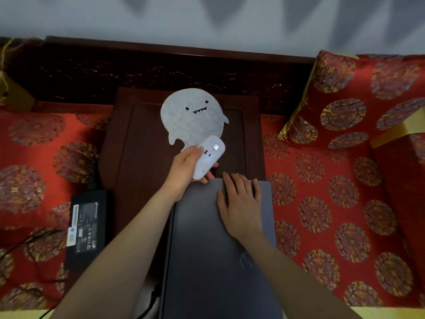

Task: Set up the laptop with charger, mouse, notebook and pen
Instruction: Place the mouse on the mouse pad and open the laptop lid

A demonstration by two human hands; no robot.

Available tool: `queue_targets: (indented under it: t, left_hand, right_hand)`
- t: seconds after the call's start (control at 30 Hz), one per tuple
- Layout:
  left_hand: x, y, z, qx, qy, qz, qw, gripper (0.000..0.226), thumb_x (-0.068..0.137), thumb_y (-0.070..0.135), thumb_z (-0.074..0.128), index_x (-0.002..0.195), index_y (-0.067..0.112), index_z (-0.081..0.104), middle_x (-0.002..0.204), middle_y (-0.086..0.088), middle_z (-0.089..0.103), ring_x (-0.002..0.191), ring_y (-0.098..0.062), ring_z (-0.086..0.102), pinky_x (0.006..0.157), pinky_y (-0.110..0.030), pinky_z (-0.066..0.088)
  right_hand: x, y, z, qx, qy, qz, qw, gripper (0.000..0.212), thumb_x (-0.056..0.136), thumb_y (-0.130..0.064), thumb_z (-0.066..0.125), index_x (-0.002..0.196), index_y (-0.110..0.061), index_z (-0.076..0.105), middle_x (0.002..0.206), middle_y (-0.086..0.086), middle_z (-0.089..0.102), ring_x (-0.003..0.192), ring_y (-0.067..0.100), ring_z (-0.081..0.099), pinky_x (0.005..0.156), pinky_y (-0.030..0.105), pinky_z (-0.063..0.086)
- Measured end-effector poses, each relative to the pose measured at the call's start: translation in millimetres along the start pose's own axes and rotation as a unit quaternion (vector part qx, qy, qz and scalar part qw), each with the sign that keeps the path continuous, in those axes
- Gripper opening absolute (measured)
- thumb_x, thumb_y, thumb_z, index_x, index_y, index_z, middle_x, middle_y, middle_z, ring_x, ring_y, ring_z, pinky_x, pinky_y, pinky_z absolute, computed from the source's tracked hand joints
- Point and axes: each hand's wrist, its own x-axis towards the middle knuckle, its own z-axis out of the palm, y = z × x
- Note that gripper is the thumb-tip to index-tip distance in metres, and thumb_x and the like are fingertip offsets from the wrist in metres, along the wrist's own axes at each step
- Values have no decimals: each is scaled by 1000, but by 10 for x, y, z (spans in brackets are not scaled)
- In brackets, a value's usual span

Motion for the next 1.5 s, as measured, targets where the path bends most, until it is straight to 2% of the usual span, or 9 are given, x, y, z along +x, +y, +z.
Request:
queue_targets:
  t: [0.1,0.2,0.3,0.47,0.67,0.8,1.07,1.27,1.5]
  left_hand:
    - [-148,9,24,37,-23,20,999,30,96,29,47,110,6,61,85,-26,71,52,-31,61,42,-27,47]
    - [-369,19,47,70,-43,37,996,26,97,24,48,110,8,64,81,-26,71,51,-32,61,40,-27,47]
    - [-510,26,61,87,-61,45,993,24,96,23,50,111,11,64,78,-24,71,50,-33,61,40,-29,48]
    - [-569,97,84,106,-48,64,991,23,95,22,51,110,13,66,77,-23,71,49,-34,61,42,-30,49]
    - [-538,146,69,144,-21,67,987,22,94,23,52,105,13,68,76,-24,71,47,-34,62,41,-30,49]
    - [-476,192,93,158,-14,72,985,21,92,23,52,101,15,70,73,-19,72,45,-32,62,40,-29,48]
    - [-383,211,97,164,18,15,986,21,89,25,53,95,15,71,68,-13,73,47,-30,64,40,-26,47]
    - [-296,214,132,159,44,-38,986,23,88,28,54,90,12,71,70,-18,73,49,-29,66,41,-25,49]
    - [-251,173,97,161,49,-58,984,26,87,30,54,87,9,70,70,-19,73,50,-30,67,43,-27,50]
  right_hand:
    - [1,48,-172,229,25,61,971,48,93,-28,51,140,-19,44,131,-2,55,122,9,49,112,29,28]
    - [53,82,-542,411,83,138,897,43,90,-16,62,132,-19,54,117,-7,62,96,-3,61,84,9,45]
    - [129,36,-732,391,54,104,913,36,87,-21,66,122,-20,63,103,-10,67,84,-3,63,73,19,53]
    - [254,-61,-826,315,27,50,947,27,82,-22,70,108,-19,71,91,-8,70,77,-4,61,67,6,45]
    - [382,-162,-876,236,5,7,972,12,77,-20,64,79,-9,68,69,4,68,62,17,62,63,39,52]
    - [483,-221,-872,177,-4,10,984,15,72,-22,62,66,-9,58,62,2,61,56,19,55,54,34,46]
    - [628,-272,-765,117,-42,3,992,19,76,-19,60,64,-9,48,61,4,50,54,20,42,46,25,23]
    - [710,-267,-652,88,-64,-24,994,16,79,-15,59,69,-9,49,72,16,61,62,22,43,57,31,28]
    - [767,-248,-615,93,-97,-21,991,15,78,-19,56,72,-5,56,69,10,57,63,23,48,54,34,35]
